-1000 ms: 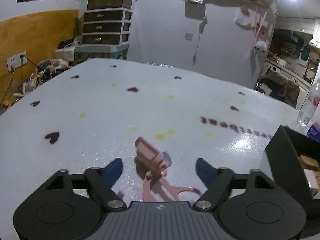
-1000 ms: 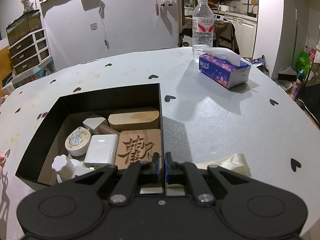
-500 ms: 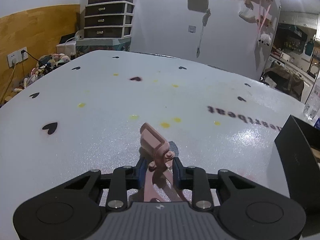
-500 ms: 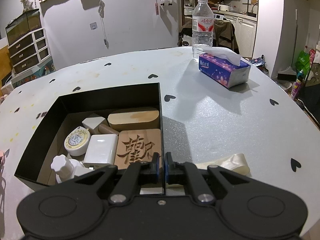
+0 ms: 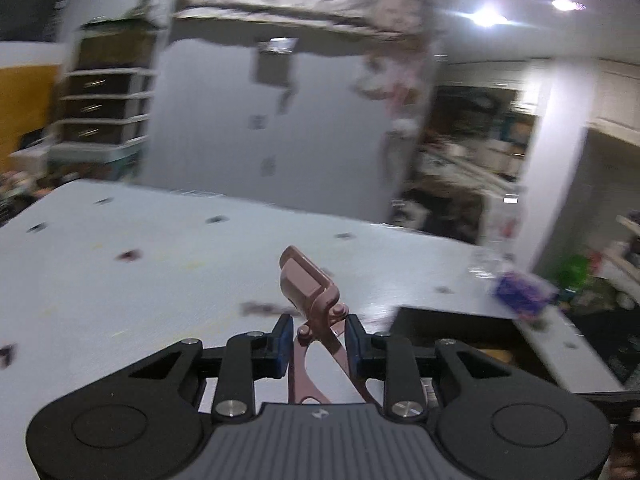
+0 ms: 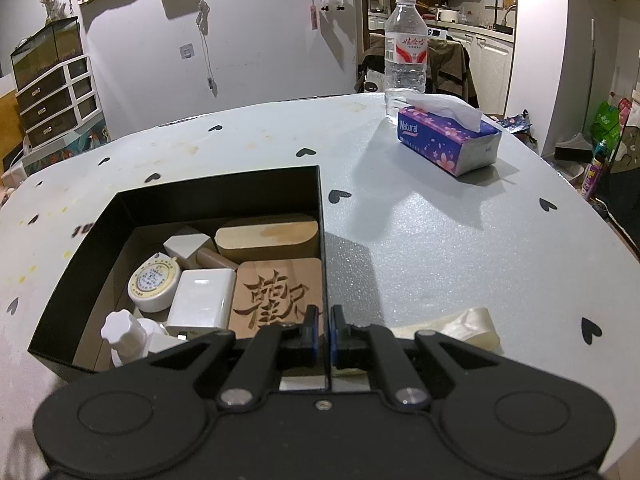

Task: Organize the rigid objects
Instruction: 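Carry the pink clip into the box beside the tape measure, release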

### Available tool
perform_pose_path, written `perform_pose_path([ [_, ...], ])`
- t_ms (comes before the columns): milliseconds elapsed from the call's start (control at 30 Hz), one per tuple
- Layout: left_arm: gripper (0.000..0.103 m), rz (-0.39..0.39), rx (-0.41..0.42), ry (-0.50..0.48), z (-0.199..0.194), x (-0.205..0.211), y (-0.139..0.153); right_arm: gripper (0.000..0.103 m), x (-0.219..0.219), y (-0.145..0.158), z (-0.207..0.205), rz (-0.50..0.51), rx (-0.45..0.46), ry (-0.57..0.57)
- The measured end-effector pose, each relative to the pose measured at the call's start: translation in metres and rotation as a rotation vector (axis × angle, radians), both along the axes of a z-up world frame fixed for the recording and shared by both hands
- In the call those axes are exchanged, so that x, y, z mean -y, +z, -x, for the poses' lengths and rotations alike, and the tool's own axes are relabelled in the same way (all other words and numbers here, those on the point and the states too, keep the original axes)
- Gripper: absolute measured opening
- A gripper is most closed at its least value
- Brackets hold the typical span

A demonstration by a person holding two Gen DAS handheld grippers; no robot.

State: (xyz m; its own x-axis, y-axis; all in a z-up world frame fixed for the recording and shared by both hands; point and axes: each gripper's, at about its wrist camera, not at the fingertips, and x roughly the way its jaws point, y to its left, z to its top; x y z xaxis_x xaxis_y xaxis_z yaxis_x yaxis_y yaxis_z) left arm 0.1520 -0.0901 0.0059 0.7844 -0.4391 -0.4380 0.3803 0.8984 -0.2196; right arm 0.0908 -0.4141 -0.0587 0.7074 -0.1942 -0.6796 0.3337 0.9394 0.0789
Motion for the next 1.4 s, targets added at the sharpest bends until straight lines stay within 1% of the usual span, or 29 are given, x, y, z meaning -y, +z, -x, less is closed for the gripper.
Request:
perform_pose_path([
  [100, 0.029, -0.003, 0.008, -0.102, 0.000, 0.030, 0.006, 0.006, 0.000, 0.000, 0.000, -0.001, 0.001, 0.000],
  [200, 0.029, -0.028, -0.003, -0.166, -0.006, 0.060, 0.005, 0.006, 0.000, 0.000, 0.000, -0.001, 0.001, -0.001],
  [267, 0.029, -0.033, -0.035, -0.178, -0.014, 0.078, 0.002, 0.006, 0.000, 0.000, 0.000, -0.001, 0.001, 0.000],
  [400, 0.029, 0.008, -0.128, -0.164, -0.029, 0.103, -0.002, 0.006, 0.002, 0.000, 0.000, -0.011, 0.005, 0.000],
  [533, 0.029, 0.033, -0.193, -0.150, -0.035, 0.123, -0.009, 0.006, 0.003, 0.000, 0.001, -0.015, 0.010, 0.004],
  [633, 0.029, 0.032, -0.225, -0.101, -0.039, 0.130, -0.016, 0.006, 0.004, -0.001, 0.002, -0.021, 0.015, 0.009],
  [733, 0.029, 0.006, -0.233, -0.029, -0.043, 0.134, -0.025, 0.006, 0.005, -0.001, 0.003, -0.025, 0.019, 0.015],
  [833, 0.030, -0.023, -0.242, -0.002, -0.046, 0.135, -0.030, 0.006, 0.006, -0.001, 0.003, -0.031, 0.022, 0.019],
  [867, 0.030, -0.034, -0.243, -0.002, -0.046, 0.136, -0.031, 0.006, 0.006, -0.001, 0.003, -0.032, 0.023, 0.021],
  [900, 0.034, -0.045, -0.241, -0.003, -0.046, 0.137, -0.032, 0.006, 0.007, -0.001, 0.003, -0.034, 0.025, 0.022],
  [933, 0.039, -0.059, -0.237, -0.007, -0.046, 0.138, -0.033, 0.006, 0.007, -0.002, 0.003, -0.035, 0.025, 0.022],
  [967, 0.052, -0.071, -0.232, -0.005, -0.045, 0.138, -0.033, 0.006, 0.007, -0.002, 0.003, -0.037, 0.026, 0.023],
  [1000, 0.054, -0.070, -0.226, -0.015, -0.043, 0.138, -0.033, 0.006, 0.007, -0.002, 0.003, -0.037, 0.026, 0.023],
  [1067, 0.056, -0.080, -0.222, -0.033, -0.040, 0.137, -0.034, 0.006, 0.007, -0.003, 0.003, -0.037, 0.026, 0.024],
  [1400, 0.056, -0.101, -0.226, -0.064, -0.032, 0.136, -0.035, 0.006, 0.007, -0.004, 0.003, -0.037, 0.024, 0.022],
])
